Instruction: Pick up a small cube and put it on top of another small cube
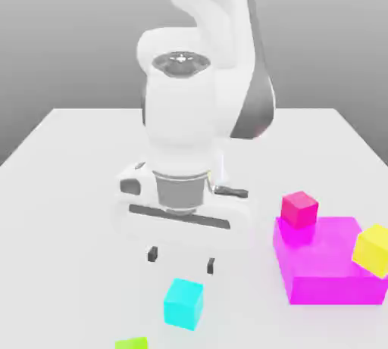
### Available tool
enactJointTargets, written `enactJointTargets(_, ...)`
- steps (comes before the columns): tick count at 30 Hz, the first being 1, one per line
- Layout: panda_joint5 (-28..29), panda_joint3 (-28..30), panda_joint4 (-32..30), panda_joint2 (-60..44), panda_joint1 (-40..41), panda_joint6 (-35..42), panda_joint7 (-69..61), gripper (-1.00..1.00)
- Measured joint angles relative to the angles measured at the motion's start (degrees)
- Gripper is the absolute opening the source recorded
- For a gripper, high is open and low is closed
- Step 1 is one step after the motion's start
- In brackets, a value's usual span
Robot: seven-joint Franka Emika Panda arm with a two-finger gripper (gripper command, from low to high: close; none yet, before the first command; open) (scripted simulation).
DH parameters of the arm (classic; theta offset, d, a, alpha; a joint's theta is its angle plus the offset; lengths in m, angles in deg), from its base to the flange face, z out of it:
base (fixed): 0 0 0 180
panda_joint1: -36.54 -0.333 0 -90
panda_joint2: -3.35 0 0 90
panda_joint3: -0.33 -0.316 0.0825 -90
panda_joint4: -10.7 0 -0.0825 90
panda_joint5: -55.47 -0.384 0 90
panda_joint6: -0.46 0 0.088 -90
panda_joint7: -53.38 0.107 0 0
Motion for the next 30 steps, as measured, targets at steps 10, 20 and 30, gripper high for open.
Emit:
enactJointTargets(10, 0.98, 1.03, 1.47, -10.02, -0.84, -8.02, 0.97, -1.00)
enactJointTargets(20, -0.60, 0.76, 3.28, -0.20, 0.41, 3.64, 0.25, -1.00)
enactJointTargets(30, -2.01, 3.35, 20.35, -8.80, 3.33, 12.13, 1.37, -1.00)
